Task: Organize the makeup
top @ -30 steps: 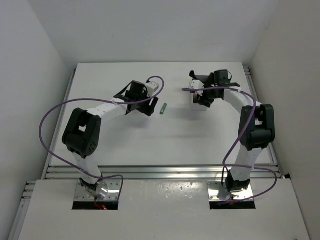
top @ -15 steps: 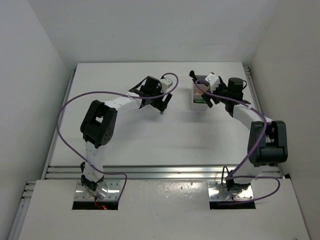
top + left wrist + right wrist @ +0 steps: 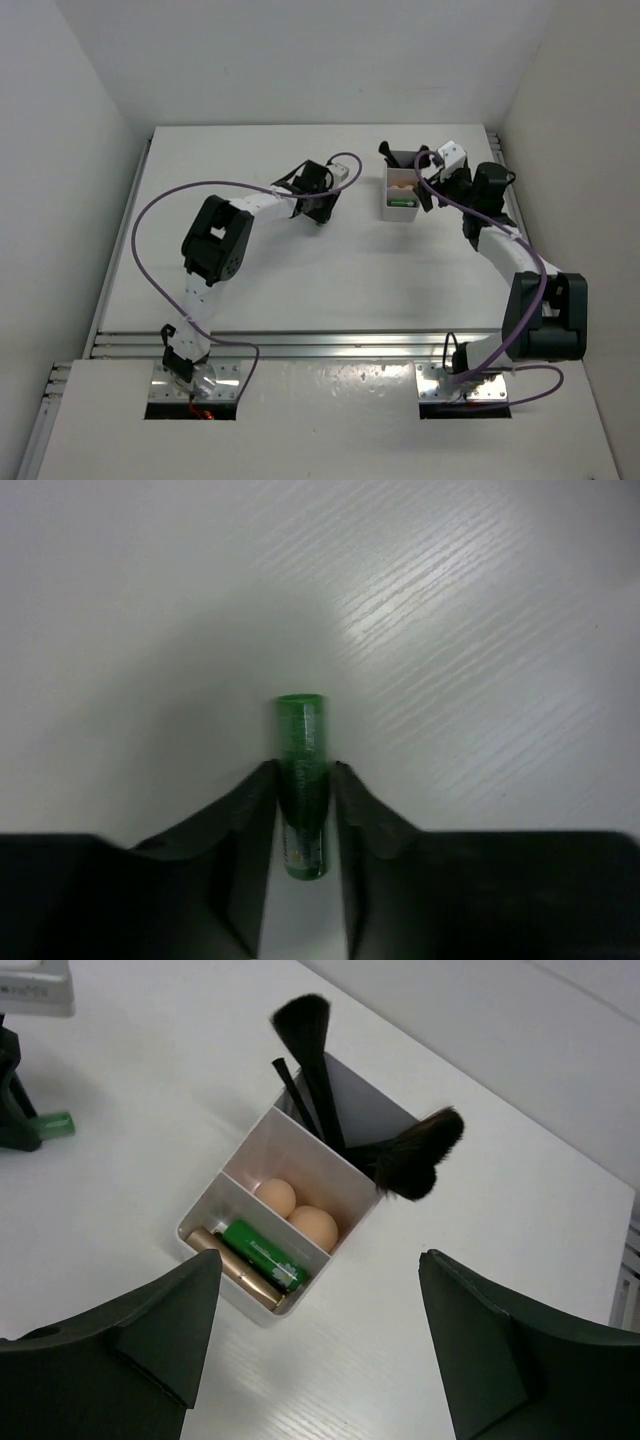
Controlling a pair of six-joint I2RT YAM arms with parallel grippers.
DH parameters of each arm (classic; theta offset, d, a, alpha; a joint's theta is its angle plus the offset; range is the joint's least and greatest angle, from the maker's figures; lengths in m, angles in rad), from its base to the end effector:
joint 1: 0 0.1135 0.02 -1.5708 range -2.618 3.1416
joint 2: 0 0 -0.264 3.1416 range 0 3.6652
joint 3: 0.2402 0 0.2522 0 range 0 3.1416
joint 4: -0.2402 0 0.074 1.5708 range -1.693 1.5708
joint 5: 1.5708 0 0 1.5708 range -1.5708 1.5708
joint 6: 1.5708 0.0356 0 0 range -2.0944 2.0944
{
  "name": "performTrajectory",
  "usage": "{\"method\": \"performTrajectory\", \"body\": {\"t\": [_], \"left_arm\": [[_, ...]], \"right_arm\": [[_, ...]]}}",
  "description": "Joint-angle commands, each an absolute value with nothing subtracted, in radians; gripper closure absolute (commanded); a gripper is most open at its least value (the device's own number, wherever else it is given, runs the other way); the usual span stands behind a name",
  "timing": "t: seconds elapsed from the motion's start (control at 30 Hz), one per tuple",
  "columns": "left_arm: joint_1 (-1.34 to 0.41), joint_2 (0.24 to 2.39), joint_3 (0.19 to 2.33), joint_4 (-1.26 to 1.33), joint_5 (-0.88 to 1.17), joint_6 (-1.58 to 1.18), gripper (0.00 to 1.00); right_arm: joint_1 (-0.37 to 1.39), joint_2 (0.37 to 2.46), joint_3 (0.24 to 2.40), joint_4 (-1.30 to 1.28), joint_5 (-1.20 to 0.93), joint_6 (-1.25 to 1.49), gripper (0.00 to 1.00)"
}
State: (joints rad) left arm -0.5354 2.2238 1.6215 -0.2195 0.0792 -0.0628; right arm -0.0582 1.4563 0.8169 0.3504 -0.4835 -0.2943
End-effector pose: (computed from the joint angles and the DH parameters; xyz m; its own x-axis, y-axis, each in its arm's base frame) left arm 0.4207 -0.2528 0.1537 -0.6635 0.3208 -0.6759 0.5143 0.8517 -0.1006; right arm 0.3238 -0.0023 0.2477 -0.1582 -0.2480 -0.9557 -0.4590 0.8755 -0.1512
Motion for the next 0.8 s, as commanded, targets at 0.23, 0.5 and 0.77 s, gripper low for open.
{"method": "performTrajectory", "body": {"t": [0.23, 0.5, 0.77], "left_arm": [[-0.563, 2.220, 1.730, -0.307, 0.063, -0.012, 1.00], [-0.667, 2.149, 1.925, -0.259, 0.180, 0.403, 1.00], [-0.728, 2.267, 1.982, -0.051, 0.497, 0.419, 1.00]], "right_arm": [[-0.176, 1.391, 0.793, 0.557, -0.525, -0.037, 0.20], [-0.290, 1.450, 0.762, 0.706, -0.540, 0.152, 0.20], [-0.290, 1.424, 0.718, 0.670, -0.529, 0.069, 0.20]]}}
